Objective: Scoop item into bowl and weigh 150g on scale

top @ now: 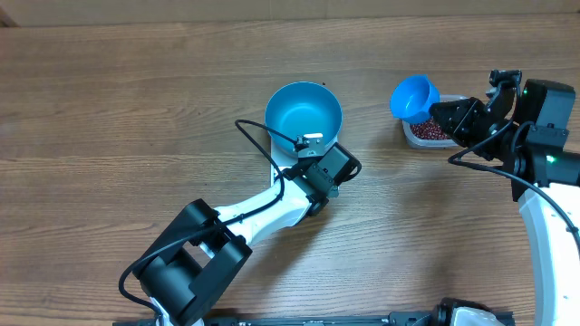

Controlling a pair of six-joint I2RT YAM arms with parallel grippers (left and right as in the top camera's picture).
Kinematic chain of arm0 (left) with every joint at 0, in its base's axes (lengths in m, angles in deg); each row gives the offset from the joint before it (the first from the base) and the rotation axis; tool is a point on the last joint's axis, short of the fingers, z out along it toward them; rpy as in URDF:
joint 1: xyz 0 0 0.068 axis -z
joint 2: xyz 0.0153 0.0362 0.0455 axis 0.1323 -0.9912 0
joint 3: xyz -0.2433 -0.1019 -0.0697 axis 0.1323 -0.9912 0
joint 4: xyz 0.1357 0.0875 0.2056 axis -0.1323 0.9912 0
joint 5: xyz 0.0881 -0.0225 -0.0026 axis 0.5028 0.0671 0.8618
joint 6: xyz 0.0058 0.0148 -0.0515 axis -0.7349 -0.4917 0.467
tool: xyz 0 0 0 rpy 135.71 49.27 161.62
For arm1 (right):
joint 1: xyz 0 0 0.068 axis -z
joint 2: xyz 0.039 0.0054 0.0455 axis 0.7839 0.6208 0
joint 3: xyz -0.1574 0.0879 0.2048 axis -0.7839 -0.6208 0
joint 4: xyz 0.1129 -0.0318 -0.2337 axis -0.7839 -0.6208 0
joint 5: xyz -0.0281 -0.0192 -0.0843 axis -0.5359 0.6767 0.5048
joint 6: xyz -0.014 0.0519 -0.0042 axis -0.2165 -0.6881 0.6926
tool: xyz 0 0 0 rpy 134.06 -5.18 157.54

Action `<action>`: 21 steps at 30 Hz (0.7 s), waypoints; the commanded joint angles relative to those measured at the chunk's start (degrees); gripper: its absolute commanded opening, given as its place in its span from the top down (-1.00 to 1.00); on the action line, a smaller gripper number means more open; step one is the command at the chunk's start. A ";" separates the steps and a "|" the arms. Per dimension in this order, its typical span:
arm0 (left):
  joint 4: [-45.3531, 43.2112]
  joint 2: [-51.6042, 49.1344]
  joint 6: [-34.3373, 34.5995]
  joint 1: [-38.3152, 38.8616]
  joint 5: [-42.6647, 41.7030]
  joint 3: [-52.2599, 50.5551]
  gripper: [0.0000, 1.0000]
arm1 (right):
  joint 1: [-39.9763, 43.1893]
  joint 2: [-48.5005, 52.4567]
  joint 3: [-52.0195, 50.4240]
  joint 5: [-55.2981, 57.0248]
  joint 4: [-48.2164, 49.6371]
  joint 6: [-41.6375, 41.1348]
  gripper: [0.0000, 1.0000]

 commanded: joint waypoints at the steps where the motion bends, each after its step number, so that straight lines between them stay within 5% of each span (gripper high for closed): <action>1: 0.44 0.98 -6.43 1.97 -0.48 2.32 0.91 | 0.15 -1.44 1.20 0.11 0.42 0.22 0.93; 21: 10.60 29.97 -7.80 2.91 -1.77 2.64 0.92 | 0.15 -1.44 1.20 0.09 -1.16 0.28 0.93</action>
